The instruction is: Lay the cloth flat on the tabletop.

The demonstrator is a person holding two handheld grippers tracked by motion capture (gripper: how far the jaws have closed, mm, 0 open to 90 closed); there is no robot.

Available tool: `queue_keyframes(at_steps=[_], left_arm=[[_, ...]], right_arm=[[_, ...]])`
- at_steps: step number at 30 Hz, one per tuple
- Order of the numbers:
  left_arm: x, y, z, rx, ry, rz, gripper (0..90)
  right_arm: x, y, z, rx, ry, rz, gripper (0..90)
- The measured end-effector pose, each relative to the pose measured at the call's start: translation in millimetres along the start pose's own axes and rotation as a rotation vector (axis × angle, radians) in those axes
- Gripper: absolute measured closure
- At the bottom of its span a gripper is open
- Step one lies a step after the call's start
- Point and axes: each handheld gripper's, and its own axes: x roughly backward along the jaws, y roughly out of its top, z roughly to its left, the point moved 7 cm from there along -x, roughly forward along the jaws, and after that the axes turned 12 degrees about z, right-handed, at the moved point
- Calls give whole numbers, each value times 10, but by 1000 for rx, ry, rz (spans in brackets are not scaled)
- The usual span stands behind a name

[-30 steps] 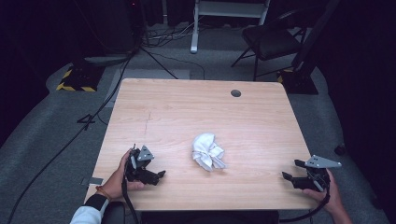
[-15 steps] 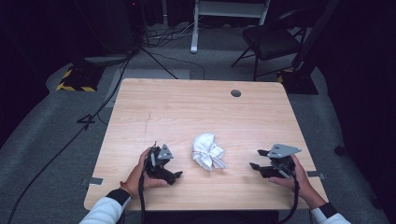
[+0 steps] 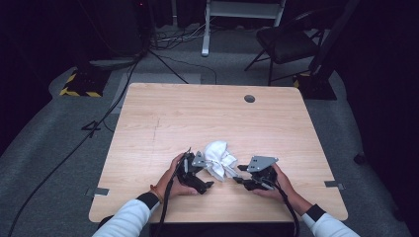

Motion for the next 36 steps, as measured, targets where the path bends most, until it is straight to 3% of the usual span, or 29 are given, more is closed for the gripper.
queue_keyframes(at_steps=[2, 3, 4, 5, 7, 11, 14, 17, 18, 19, 20, 21, 25, 26, 27, 29, 33, 36], left_arm=[[21, 35, -20, -19, -12, -20, 216], [28, 49, -31, -31, -8, -19, 249], [28, 49, -31, -31, -8, -19, 203], [52, 82, -27, -30, 15, -32, 158], [88, 116, -9, -24, 13, -50, 227], [136, 165, 28, -10, 18, -77, 229], [171, 232, 42, -10, 5, -101, 323], [206, 299, 73, -17, 18, -112, 473], [216, 316, 83, -19, 10, -116, 473], [228, 332, 96, -24, 13, -120, 534], [265, 356, 124, -34, 18, -136, 650], [265, 356, 124, -34, 18, -136, 683], [342, 364, 147, -51, 11, -158, 726], [410, 368, 153, -46, -17, -187, 725], [410, 368, 153, -46, -17, -187, 722], [522, 348, 205, -16, -41, -233, 707], [576, 286, 281, -1, -21, -230, 747], [586, 284, 283, -8, -5, -227, 711]], right_arm=[[-36, 15, -1, 11, -21, 17, 629], [-46, 21, -1, 7, -19, 16, 671], [-46, 21, -1, 7, -19, 16, 671], [-63, 28, -5, 19, -18, 20, 777], [-58, 19, -17, 25, -32, 22, 826], [-18, 8, -68, 8, -41, 7, 862], [28, 5, -113, -5, -50, -10, 869], [65, 8, -133, -2, -59, -19, 873], [82, 7, -142, -4, -63, -24, 874], [99, 6, -151, -4, -66, -28, 875], [137, 7, -176, -8, -74, -38, 878], [137, 7, -176, -8, -74, -38, 878], [244, 1, -243, -26, -93, -65, 882], [274, -2, -259, -25, -100, -69, 882], [274, -2, -259, -25, -100, -69, 882], [350, -1, -307, -39, -115, -91, 884], [405, -27, -360, -57, -124, -101, 884], [417, -49, -382, -69, -120, -101, 884]])
